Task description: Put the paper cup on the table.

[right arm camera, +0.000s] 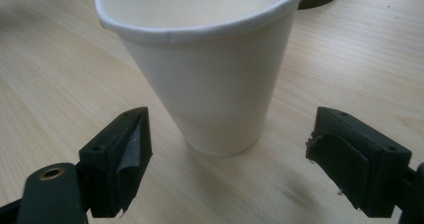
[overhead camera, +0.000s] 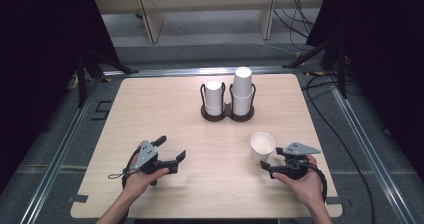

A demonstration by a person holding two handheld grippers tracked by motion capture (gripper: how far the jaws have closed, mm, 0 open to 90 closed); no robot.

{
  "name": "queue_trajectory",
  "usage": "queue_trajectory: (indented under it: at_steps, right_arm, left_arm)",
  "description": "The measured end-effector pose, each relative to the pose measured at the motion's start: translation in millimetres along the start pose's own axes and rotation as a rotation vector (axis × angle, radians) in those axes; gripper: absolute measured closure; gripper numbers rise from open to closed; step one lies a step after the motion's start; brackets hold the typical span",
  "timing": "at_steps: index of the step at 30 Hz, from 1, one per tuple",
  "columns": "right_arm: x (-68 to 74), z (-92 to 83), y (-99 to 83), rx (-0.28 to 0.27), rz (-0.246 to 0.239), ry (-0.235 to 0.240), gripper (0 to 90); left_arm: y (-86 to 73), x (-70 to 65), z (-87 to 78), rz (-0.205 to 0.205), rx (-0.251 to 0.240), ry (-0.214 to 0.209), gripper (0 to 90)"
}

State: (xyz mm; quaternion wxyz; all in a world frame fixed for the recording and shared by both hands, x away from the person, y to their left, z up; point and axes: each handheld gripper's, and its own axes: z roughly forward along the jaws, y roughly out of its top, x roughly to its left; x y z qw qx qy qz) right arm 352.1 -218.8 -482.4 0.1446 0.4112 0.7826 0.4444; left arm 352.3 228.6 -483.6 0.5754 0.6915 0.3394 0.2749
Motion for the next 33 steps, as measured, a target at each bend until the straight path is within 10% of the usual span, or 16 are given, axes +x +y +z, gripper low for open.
queue_trajectory:
  at_steps: [15, 26, 33]
  right_arm:
    - [-8.3, -33.9, -14.7, -0.081, -0.006, -0.023, 19.8]
    - [-17.7, -50.4, -29.9, -0.282, 0.001, -0.056, 28.3]
    - [-21.2, -55.5, -36.3, -0.337, 0.013, -0.154, 29.8]
  left_arm:
    - [-3.8, -0.4, 0.7, -0.001, -0.001, 0.003, 7.4]
    - [-8.5, -0.6, 2.3, -0.004, -0.002, 0.008, 7.5]
    - [-11.4, -2.5, 7.4, 0.015, -0.020, -0.016, 7.5]
